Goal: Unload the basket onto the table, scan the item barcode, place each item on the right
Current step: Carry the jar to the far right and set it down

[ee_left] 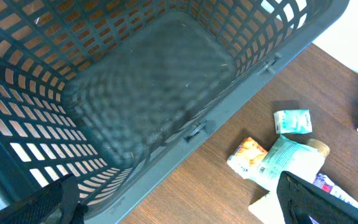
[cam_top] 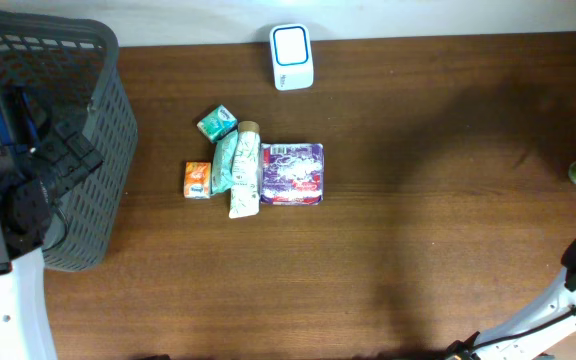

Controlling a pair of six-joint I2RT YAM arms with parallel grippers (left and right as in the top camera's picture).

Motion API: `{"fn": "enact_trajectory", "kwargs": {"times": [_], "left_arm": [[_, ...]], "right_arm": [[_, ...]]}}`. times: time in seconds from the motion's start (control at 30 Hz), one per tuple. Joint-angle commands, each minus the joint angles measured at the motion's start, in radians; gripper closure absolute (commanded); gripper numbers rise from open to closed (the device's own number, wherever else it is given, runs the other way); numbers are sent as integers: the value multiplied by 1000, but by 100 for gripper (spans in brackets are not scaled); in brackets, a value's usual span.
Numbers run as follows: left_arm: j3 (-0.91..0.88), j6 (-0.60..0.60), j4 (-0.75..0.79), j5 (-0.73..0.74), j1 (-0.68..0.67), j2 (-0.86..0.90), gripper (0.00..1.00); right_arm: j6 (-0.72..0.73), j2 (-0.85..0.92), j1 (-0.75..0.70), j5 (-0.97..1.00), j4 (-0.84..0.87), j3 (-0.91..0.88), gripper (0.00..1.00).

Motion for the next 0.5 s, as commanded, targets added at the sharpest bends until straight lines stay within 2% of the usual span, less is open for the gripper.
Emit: {"fn": "enact_trajectory", "kwargs": {"times": [0.0, 0.03, 0.1, 0.17, 0.2, 0.27, 0.37, 0.43, 0.47], "left_arm": [[3, -9, -1, 0, 6, -8, 1], [3, -9, -1, 0, 6, -8, 1], [3, -9, -1, 0, 6, -8, 1], [3, -9, -1, 0, 6, -8, 1], [3, -9, -1, 0, 6, -8, 1], [3, -9, -1, 0, 6, -8, 1], [3, -9, -1, 0, 6, -8, 1], [3, -9, -1, 0, 6, -8, 1], [3, -9, -1, 0, 6, -8, 1]], "right_arm": [[15, -6, -27, 3, 6, -3, 16], [-21, -13, -30, 0, -8, 13, 16], [-95, -58, -29, 28, -78, 75, 1], [-95, -147, -30, 68, -164, 153, 1], [-95, -206, -30, 24, -193, 184, 1], [-95, -284, -23, -129, -213, 195, 1], [-95, -399, 37, -628, -320, 195, 1], [-111, -392, 153, -685, -510, 188, 1], [-174, -383, 211, -676, -574, 181, 1]]}}
